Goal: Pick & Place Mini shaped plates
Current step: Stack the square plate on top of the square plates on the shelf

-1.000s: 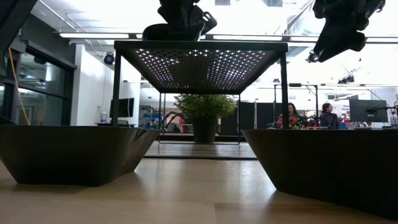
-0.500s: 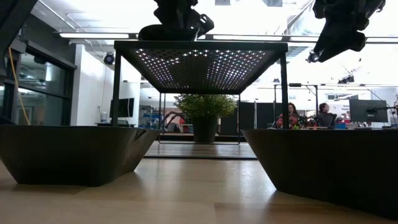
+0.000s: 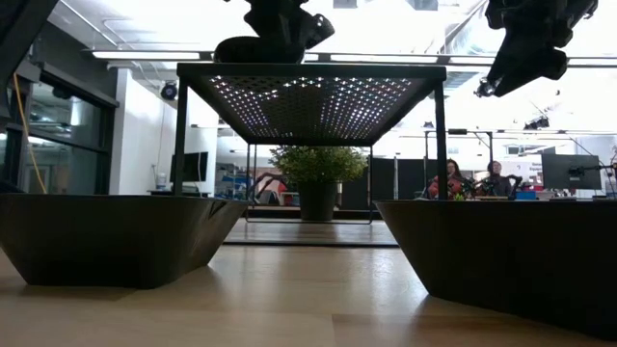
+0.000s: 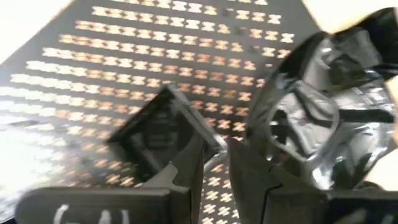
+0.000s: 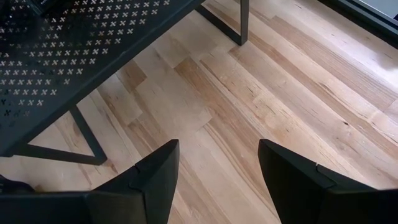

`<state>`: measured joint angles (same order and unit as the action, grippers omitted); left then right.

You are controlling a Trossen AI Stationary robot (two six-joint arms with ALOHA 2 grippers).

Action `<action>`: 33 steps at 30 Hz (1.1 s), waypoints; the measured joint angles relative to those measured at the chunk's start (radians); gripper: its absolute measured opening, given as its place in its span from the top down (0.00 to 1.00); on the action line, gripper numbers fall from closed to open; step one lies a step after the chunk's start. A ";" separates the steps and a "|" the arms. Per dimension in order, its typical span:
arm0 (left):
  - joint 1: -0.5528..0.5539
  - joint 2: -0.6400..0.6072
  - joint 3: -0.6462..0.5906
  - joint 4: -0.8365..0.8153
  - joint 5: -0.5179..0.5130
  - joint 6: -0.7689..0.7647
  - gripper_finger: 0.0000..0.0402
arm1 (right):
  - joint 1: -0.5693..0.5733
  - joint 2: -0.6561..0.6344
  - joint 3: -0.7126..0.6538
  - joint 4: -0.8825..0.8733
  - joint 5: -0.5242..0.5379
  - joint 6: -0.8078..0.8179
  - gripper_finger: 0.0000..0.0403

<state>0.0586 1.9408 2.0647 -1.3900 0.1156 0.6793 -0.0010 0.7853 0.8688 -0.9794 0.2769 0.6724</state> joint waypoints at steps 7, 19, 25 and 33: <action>0.001 0.000 0.117 -0.017 -0.069 -0.046 0.83 | 0.000 0.000 0.000 -0.012 -0.025 -0.002 0.47; 0.001 -0.007 0.195 -0.076 -0.081 -0.346 0.83 | 0.000 0.000 0.000 -0.041 -0.074 -0.019 0.47; 0.000 -0.027 0.196 -0.083 -0.083 -0.462 0.83 | 0.000 0.000 0.000 -0.090 -0.095 0.052 0.47; 0.000 -0.106 0.192 -0.073 -0.086 -0.619 0.83 | 0.016 -0.001 0.000 -0.208 -0.114 0.174 0.47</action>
<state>0.0589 1.8352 2.2571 -1.4627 0.0293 0.0603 0.0152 0.7845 0.8688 -1.1878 0.1626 0.8460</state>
